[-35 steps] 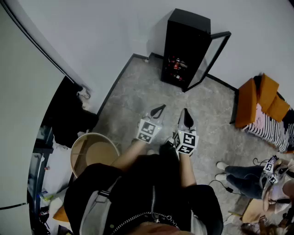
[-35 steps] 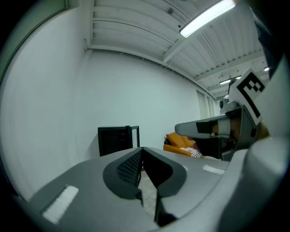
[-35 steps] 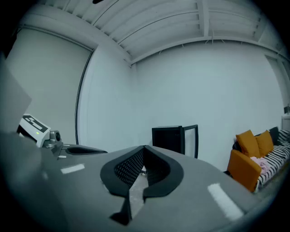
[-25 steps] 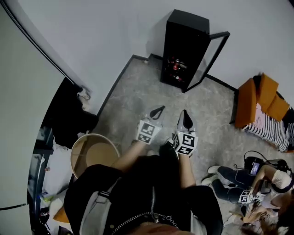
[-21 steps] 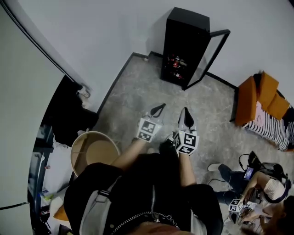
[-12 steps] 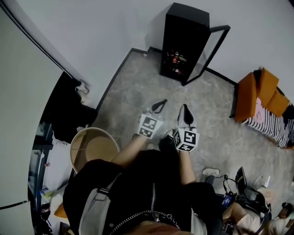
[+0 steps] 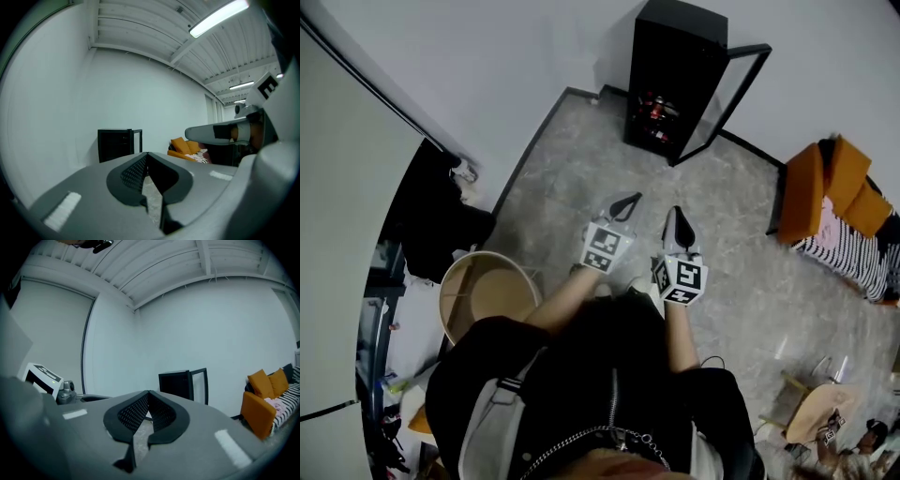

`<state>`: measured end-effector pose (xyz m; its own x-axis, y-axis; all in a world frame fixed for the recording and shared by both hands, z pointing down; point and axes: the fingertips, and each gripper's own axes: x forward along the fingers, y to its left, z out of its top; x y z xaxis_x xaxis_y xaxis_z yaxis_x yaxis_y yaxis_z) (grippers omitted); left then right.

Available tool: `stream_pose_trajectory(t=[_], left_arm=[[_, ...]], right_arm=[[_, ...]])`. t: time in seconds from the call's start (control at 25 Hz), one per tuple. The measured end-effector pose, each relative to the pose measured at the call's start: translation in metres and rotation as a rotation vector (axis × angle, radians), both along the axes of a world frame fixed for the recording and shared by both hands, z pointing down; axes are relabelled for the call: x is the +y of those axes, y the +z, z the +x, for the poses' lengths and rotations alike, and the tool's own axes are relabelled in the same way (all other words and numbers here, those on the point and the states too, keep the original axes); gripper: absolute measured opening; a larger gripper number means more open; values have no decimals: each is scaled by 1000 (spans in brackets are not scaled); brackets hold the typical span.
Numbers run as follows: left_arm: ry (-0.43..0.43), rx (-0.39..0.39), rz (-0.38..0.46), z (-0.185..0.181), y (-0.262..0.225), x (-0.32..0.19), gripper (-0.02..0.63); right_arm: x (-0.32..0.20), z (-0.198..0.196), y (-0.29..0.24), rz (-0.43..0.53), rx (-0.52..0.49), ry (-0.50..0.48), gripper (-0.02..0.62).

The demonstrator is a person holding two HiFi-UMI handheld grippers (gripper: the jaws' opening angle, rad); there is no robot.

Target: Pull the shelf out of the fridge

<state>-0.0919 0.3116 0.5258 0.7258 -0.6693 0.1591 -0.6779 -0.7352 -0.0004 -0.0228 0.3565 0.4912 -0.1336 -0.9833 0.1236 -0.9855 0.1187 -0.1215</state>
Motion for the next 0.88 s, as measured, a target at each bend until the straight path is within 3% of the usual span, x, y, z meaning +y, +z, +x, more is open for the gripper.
stream_pose_trajectory(t=[0.88], left_arm=[[-68,-18,-17,80,-4,-45,11]], right_arm=[[-50,83,-1,2,-45,-35,-3]])
